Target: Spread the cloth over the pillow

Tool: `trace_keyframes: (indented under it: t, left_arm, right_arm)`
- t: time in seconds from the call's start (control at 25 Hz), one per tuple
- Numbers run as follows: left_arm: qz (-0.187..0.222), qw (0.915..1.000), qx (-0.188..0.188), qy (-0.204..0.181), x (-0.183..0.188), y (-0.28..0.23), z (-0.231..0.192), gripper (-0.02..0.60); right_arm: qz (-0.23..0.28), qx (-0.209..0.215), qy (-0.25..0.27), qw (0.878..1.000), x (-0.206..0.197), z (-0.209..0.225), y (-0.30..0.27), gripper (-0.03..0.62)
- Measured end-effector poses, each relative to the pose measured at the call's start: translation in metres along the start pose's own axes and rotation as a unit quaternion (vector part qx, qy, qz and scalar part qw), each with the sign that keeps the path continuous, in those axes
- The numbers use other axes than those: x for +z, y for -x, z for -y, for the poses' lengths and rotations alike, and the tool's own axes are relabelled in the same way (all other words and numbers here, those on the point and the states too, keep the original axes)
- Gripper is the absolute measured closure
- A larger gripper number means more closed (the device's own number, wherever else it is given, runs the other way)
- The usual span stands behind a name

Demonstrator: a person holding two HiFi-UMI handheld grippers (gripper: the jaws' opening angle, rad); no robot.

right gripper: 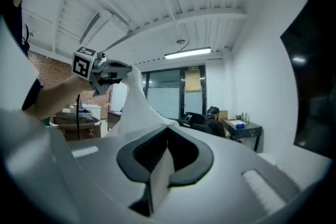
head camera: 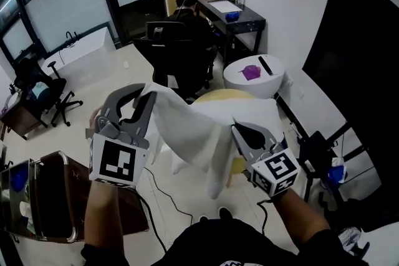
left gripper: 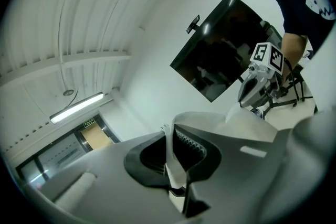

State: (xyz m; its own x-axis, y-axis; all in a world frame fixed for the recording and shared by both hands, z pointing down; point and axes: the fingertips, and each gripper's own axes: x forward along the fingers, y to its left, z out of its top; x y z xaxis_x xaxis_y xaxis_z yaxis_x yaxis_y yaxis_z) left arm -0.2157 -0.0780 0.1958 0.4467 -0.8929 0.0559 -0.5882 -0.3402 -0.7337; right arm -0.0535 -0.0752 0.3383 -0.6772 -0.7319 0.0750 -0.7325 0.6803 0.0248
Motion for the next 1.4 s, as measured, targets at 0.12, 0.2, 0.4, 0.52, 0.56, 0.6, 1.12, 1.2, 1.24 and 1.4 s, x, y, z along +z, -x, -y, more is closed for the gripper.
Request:
trace_keyframes:
  t: [0.12, 0.2, 0.4, 0.52, 0.56, 0.6, 1.12, 1.2, 1.24, 1.4]
  left_arm:
    - [0.005, 1.0000, -0.005, 0.000, -0.013, -0.003, -0.004, 0.581]
    - [0.003, 1.0000, -0.006, 0.001, -0.023, -0.005, -0.007, 0.581]
    - [-0.009, 0.9996, -0.011, 0.023, -0.051, -0.009, -0.013, 0.581]
    - [-0.021, 0.9990, -0.018, 0.035, -0.065, -0.018, -0.005, 0.581]
    - [-0.026, 0.9985, -0.022, 0.043, -0.071, -0.021, 0.000, 0.581]
    - [-0.032, 0.9978, -0.028, 0.051, -0.078, -0.024, 0.006, 0.581]
    - [-0.185, 0.9653, -0.081, 0.165, -0.213, -0.038, 0.112, 0.581]
    - [-0.213, 0.9550, -0.093, 0.184, -0.237, -0.035, 0.133, 0.581]
    - [-0.224, 0.9498, -0.101, 0.194, -0.249, -0.034, 0.146, 0.581]
    - [-0.263, 0.9277, -0.135, 0.228, -0.282, -0.036, 0.199, 0.581]
  right_arm:
    - [0.002, -0.047, 0.012, 0.999, 0.007, 0.027, 0.016, 0.583]
    - [0.002, -0.074, 0.019, 0.997, 0.013, 0.049, 0.028, 0.583]
    - [0.006, -0.124, 0.047, 0.991, 0.040, 0.099, 0.054, 0.583]
    - [0.009, -0.141, 0.063, 0.988, 0.053, 0.125, 0.066, 0.583]
    - [0.009, -0.145, 0.066, 0.987, 0.055, 0.133, 0.068, 0.583]
    - [0.008, -0.148, 0.068, 0.987, 0.057, 0.142, 0.070, 0.583]
    - [-0.036, -0.158, 0.043, 0.986, 0.032, 0.242, 0.058, 0.583]
    - [-0.043, -0.158, 0.031, 0.986, 0.022, 0.257, 0.055, 0.583]
    - [-0.048, -0.154, 0.030, 0.986, 0.017, 0.261, 0.053, 0.583]
    - [-0.079, -0.137, 0.034, 0.987, -0.012, 0.263, 0.039, 0.583]
